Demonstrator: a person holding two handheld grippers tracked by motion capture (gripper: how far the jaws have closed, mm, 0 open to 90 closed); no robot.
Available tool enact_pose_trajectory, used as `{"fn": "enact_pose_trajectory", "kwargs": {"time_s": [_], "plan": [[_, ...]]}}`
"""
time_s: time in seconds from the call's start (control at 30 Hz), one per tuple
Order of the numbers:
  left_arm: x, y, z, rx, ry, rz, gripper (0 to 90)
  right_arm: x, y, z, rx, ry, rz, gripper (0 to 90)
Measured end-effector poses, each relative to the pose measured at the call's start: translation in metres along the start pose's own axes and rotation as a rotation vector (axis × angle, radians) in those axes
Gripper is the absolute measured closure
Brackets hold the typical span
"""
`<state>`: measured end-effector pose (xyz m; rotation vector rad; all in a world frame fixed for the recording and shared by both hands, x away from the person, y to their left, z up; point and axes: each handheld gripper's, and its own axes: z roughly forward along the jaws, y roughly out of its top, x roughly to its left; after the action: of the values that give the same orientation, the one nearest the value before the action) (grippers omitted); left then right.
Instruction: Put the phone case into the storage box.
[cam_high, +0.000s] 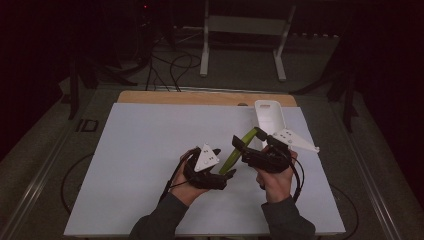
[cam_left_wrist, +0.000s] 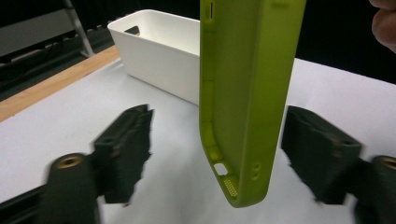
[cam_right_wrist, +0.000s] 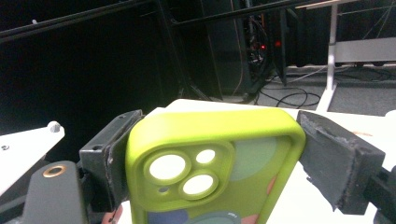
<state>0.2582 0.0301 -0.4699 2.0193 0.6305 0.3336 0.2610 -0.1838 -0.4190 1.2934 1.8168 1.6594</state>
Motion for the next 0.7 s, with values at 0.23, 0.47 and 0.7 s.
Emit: {"fn": "enact_pose_trajectory", "kwargs": {"time_s": [0.23, 0.47, 0.7], "plan": [[0.0023, -0.0002, -0.0014, 0.024, 0.021, 0.003, 9.2, 0.0003, 0.0012, -0.0007, -0.001, -0.004, -0.005, 17.6], [0.0053, -0.0018, -0.004, 0.032, 0.029, -0.003, 5.4, 0.0002, 0.0018, -0.0004, 0.001, -0.013, -0.012, 17.6], [0.009, -0.0039, -0.0079, 0.032, 0.039, -0.013, 2.8, -0.0002, 0.0039, 0.0, 0.0, -0.019, -0.017, 17.7]]}}
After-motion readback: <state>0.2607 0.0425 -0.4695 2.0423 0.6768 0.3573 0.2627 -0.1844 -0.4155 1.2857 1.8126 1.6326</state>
